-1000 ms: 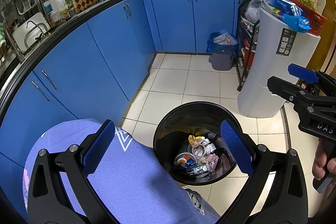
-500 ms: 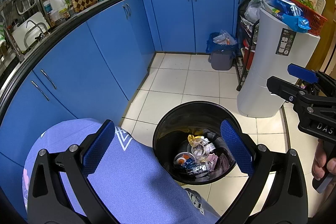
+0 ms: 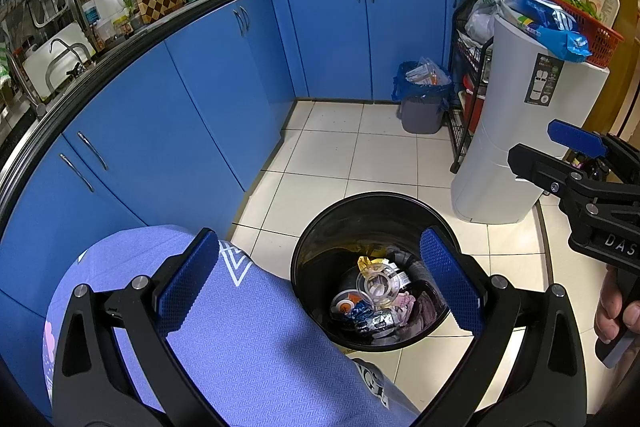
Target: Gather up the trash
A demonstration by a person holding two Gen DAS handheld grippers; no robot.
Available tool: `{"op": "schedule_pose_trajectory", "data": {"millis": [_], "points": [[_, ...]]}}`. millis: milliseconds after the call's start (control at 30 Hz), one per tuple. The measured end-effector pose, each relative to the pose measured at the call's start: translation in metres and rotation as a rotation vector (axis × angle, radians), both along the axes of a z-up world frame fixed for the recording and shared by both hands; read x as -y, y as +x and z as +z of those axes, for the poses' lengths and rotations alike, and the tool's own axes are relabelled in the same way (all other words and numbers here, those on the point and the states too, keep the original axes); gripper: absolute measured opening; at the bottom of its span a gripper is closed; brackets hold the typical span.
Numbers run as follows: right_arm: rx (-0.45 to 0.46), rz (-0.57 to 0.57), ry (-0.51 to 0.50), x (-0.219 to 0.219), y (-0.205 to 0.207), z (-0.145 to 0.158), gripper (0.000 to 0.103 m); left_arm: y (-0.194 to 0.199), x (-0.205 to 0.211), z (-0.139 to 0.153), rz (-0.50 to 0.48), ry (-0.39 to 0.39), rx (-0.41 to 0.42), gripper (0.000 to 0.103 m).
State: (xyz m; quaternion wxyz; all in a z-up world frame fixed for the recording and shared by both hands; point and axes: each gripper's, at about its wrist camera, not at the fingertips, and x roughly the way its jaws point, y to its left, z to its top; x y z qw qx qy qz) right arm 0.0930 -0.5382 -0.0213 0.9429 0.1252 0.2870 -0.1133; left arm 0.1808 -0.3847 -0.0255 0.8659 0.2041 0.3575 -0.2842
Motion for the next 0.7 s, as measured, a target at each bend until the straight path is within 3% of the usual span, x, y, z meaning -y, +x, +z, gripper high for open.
{"op": "schedule_pose_trajectory", "data": {"millis": [700], "points": [[0.002, 0.001, 0.001, 0.0018, -0.0012, 0.0005, 0.079, -0.0053, 0.0009, -0.001, 0.004, 0.002, 0.028, 0.099]]}}
